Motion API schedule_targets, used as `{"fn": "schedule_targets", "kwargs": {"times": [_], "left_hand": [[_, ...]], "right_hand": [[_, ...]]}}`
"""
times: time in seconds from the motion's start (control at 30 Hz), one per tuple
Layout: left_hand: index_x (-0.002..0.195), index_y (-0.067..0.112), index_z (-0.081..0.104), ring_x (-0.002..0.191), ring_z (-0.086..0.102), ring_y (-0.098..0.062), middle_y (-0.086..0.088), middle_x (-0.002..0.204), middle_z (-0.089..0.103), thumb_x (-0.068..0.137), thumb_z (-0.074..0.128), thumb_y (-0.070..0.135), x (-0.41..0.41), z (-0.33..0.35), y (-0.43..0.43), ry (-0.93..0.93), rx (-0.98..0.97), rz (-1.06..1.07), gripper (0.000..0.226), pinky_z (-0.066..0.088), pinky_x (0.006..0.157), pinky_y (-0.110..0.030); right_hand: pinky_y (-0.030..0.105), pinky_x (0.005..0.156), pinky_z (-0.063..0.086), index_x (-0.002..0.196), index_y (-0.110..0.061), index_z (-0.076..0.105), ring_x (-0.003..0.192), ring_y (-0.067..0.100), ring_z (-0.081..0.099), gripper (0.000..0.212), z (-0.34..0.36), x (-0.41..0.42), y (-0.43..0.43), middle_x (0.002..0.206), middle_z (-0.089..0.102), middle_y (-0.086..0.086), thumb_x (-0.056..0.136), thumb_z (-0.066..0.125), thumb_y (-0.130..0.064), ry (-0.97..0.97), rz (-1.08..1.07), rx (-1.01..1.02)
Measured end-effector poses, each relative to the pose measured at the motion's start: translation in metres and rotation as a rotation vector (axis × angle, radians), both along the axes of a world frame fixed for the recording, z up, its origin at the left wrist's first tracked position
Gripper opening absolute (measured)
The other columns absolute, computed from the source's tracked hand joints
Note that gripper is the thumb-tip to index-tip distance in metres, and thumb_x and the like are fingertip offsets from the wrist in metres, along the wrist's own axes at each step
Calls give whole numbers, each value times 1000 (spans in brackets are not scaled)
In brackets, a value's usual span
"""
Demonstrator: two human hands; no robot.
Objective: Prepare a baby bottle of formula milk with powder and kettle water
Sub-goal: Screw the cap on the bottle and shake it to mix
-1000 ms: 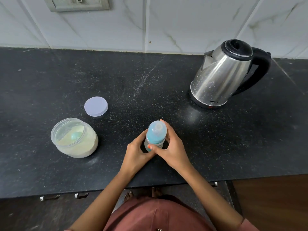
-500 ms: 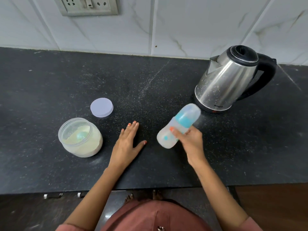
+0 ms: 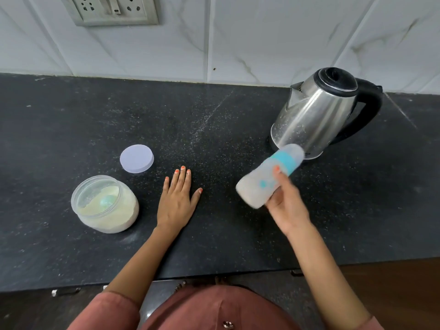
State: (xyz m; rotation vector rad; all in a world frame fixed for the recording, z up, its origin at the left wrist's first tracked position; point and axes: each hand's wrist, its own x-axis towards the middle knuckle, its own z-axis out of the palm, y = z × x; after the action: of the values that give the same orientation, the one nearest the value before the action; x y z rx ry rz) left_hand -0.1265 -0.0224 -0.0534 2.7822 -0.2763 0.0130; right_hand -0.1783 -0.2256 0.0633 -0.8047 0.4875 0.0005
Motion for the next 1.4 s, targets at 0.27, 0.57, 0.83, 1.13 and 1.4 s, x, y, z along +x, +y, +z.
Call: {"fn": "schedule_targets", "kwargs": {"times": [0.27,0.57,0.83,1.13,1.4], "left_hand": [[146,10,6,143,3,-18,-5,155,2,83,-1,59,0,-3,-2,-7,49,32,80,-6,112,-27],[144,7,15,143,11,-21,-9,154,14,84,-6,45,3,-9,-3,-32,72,32,74,1,113,-31],[144,6,17,142,14,-22,-10,153,16,86,-3,44,2,-10,-3,-48,78,34,72,3,113,-32],[144,5,17,142,15,-23,-10,153,17,87,-2,44,2,-10,-3,-44,71,30,72,4,113,-33],[142,4,22,141,20,-25,-12,152,21,88,1,43,2,-9,-3,-45,59,34,70,10,114,-36]], "right_hand": [[24,70,57,84,-17,65,75,7,68,11,-9,-11,12,74,74,-7,75,61,-10,1,178,-435],[28,75,55,83,-15,66,78,13,66,13,-14,-13,22,77,73,-2,70,64,-13,22,192,-372],[27,67,59,92,-15,64,87,14,66,33,-16,-3,9,83,74,-2,66,74,-33,-26,-82,-98],[29,78,55,96,-16,61,89,11,66,12,-11,1,5,93,69,-1,86,55,-20,-8,-169,-36],[29,79,57,97,-18,63,93,13,66,30,-10,-2,1,98,70,1,71,68,-33,-66,-203,35]]}}
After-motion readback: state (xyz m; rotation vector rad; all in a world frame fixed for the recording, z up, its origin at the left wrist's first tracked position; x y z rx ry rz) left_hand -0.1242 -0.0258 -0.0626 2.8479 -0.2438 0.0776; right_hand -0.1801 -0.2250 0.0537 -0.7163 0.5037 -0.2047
